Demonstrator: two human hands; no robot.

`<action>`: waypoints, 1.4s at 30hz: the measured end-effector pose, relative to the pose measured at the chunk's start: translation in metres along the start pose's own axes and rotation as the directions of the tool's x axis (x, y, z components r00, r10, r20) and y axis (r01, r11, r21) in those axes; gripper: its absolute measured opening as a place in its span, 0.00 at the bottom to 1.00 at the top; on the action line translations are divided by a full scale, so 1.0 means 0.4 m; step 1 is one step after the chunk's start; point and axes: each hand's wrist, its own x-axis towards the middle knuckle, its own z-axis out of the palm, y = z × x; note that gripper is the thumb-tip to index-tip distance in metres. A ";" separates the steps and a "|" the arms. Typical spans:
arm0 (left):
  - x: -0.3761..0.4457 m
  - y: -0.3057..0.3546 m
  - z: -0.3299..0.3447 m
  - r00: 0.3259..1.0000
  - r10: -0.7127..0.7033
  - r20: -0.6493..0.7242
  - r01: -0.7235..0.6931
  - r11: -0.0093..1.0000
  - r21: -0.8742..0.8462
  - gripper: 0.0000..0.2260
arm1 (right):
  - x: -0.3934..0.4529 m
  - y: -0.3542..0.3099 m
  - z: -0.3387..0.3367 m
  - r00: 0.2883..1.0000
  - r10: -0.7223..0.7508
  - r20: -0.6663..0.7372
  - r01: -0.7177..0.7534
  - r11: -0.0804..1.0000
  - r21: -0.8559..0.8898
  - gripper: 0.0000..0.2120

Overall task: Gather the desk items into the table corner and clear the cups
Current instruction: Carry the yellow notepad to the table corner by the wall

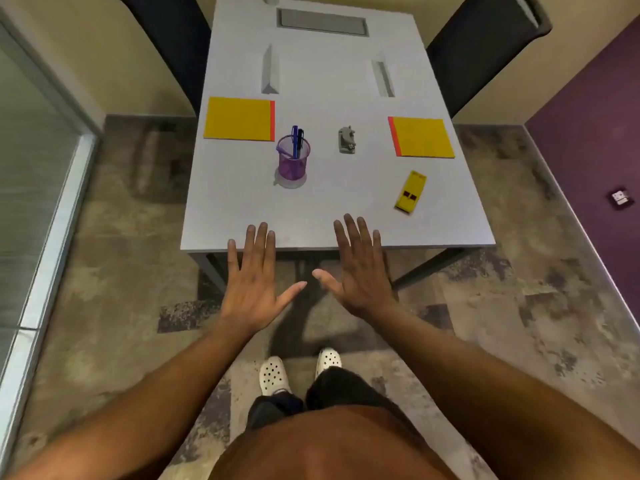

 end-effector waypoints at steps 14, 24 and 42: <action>-0.134 -0.115 -0.025 0.928 -0.373 0.010 0.370 0.924 0.099 0.50 | 0.149 -0.139 0.097 0.950 -0.285 0.128 0.271 0.956 0.115 0.48; -0.328 -0.243 -0.049 0.737 -0.673 -0.060 0.675 0.734 0.070 0.49 | 0.246 -0.408 0.141 0.769 -0.610 0.191 0.596 0.792 0.131 0.47; -0.488 -0.890 -0.108 0.725 -0.684 -0.074 0.685 0.728 -0.019 0.45 | 0.473 -0.953 0.276 0.743 -0.627 0.235 0.610 0.779 0.148 0.46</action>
